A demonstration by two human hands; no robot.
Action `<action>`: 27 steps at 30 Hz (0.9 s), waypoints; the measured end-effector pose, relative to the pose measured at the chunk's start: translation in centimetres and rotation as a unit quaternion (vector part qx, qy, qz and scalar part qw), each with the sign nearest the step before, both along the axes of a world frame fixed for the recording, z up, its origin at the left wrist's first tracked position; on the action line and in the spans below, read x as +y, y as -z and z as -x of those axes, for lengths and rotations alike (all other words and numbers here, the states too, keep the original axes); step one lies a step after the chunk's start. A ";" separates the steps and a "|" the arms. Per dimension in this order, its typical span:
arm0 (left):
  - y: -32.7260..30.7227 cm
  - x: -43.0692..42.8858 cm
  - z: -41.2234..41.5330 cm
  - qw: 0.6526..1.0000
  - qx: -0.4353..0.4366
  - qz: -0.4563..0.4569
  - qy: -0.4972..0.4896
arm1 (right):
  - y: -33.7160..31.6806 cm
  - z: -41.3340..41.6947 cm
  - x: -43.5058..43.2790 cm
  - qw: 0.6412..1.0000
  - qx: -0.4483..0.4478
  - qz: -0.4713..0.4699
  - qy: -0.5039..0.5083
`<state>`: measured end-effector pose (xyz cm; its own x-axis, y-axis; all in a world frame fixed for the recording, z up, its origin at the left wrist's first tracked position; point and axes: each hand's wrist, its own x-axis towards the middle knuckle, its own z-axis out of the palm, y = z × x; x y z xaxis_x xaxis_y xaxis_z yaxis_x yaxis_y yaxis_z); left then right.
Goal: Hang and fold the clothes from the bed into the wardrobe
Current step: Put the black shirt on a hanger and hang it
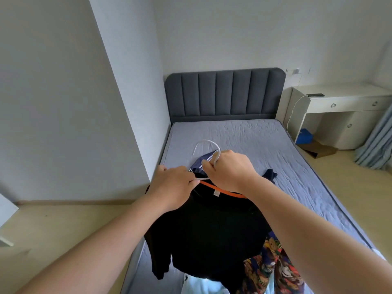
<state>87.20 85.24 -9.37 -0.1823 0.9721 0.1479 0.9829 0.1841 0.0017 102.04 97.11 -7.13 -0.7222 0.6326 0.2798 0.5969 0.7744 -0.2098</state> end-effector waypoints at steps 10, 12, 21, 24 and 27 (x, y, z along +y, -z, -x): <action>1.1 -0.2 3.6 0.969 -0.196 -0.147 -0.014 | 1.9 -5.1 4.2 0.972 -0.117 0.202 -0.036; 1.3 -0.3 3.6 0.977 -0.149 -0.149 -0.027 | 2.8 -4.7 4.1 0.982 -0.080 0.167 -0.029; 2.2 -1.8 3.6 0.988 -0.056 -0.100 -0.102 | 3.7 -2.5 2.5 0.992 -0.006 0.120 -0.033; 2.1 -3.1 3.9 0.988 -0.080 -0.057 -0.117 | 3.6 -1.5 1.7 0.993 -0.056 0.079 -0.065; 2.6 -4.6 4.3 0.990 -0.054 -0.034 -0.123 | 3.7 0.1 0.3 0.990 -0.053 0.082 -0.105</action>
